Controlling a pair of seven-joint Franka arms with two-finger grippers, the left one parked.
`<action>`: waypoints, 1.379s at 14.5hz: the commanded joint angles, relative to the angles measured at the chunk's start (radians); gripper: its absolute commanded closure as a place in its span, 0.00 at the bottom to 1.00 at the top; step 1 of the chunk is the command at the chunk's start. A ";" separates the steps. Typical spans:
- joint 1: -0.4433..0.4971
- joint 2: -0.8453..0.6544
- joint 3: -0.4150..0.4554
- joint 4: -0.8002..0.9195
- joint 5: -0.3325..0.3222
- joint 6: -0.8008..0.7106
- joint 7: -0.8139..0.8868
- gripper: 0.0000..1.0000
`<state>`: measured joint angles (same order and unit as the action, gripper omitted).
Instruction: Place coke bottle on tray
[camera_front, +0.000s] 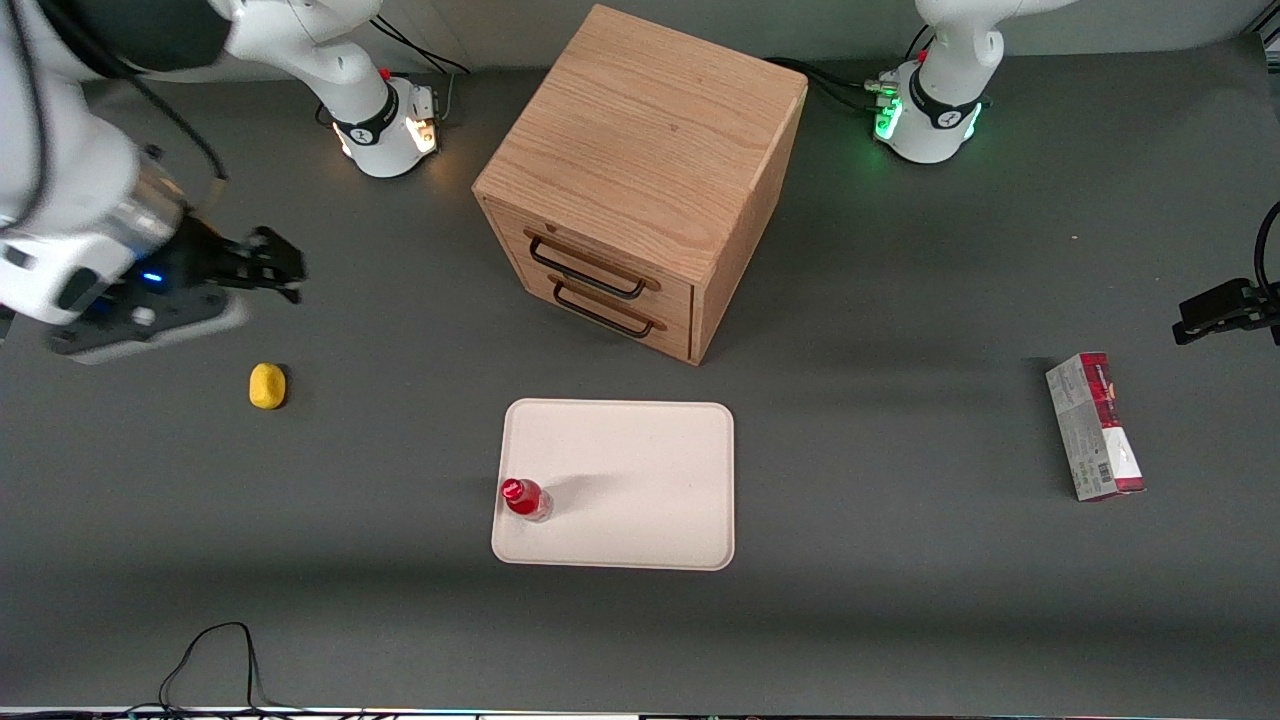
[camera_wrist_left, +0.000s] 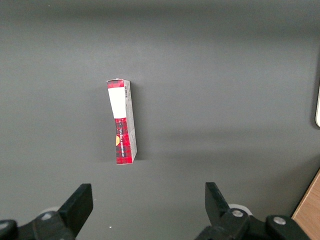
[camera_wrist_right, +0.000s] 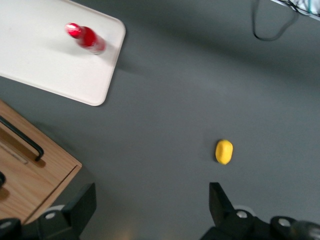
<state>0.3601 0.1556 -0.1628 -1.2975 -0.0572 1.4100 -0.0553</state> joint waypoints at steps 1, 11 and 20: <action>-0.172 -0.203 0.081 -0.291 0.031 0.107 -0.006 0.00; -0.418 -0.195 0.161 -0.302 0.069 0.151 -0.063 0.00; -0.362 -0.153 0.102 -0.282 0.060 0.165 -0.051 0.00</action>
<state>-0.0338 0.0000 -0.0217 -1.5897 0.0016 1.5725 -0.1036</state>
